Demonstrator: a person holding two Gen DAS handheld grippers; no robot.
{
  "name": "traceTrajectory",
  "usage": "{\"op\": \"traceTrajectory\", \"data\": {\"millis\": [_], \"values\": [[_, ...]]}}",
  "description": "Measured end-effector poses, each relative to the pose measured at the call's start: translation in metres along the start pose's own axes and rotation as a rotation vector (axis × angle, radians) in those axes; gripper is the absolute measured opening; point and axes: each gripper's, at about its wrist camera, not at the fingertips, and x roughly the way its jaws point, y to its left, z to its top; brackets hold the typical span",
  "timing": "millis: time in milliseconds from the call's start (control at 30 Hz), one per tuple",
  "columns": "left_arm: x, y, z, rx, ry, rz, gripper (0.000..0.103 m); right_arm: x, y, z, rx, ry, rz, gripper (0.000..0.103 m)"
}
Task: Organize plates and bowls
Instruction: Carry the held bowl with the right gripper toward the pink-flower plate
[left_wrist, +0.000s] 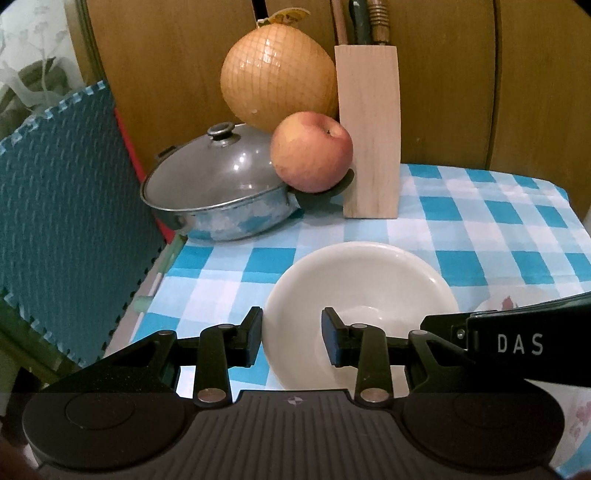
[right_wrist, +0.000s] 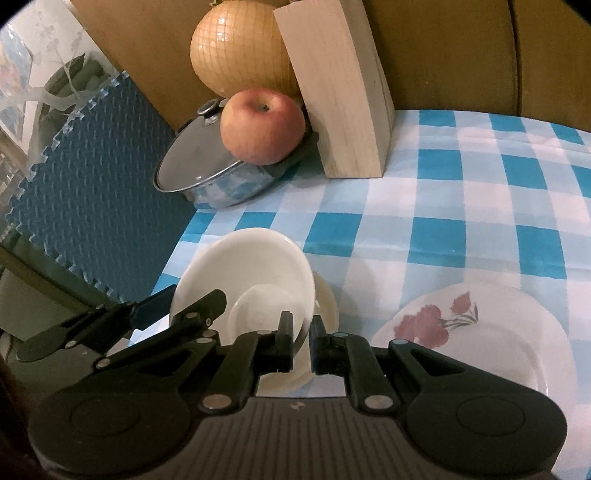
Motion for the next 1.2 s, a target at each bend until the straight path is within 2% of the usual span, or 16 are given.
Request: {"op": "traceTrajectory", "data": {"millis": [233, 300, 433, 567, 667, 833, 1033, 1200], "values": [[0.007, 0.003, -0.002, -0.001, 0.032, -0.006, 0.040, 0.007, 0.004, -0.001, -0.035, 0.005, -0.044, 0.010], [0.009, 0.003, -0.002, 0.000, 0.040, -0.015, 0.041, 0.006, 0.004, 0.000, -0.044, -0.008, -0.054, 0.018], [0.006, 0.007, -0.002, -0.010, 0.026, -0.014, 0.047, 0.006, 0.001, 0.001, -0.036, -0.010, -0.044, 0.022], [0.004, 0.013, -0.001, -0.027, 0.021, -0.019, 0.051, 0.009, 0.001, 0.002, -0.059, -0.019, -0.074, 0.024], [0.003, 0.015, -0.003, -0.034, 0.024, -0.014, 0.058, 0.014, -0.003, 0.003, -0.046, -0.008, -0.073, 0.026], [0.007, 0.023, -0.008, -0.062, 0.058, -0.022, 0.063, 0.022, -0.007, 0.004, -0.035, 0.004, -0.081, 0.027], [0.021, 0.030, -0.018, -0.090, 0.136, -0.052, 0.063, 0.033, -0.002, 0.003, -0.051, 0.021, -0.076, 0.027], [0.027, 0.032, -0.020, -0.088, 0.154, -0.047, 0.062, 0.043, -0.001, 0.003, -0.053, 0.049, -0.075, 0.027]]}}
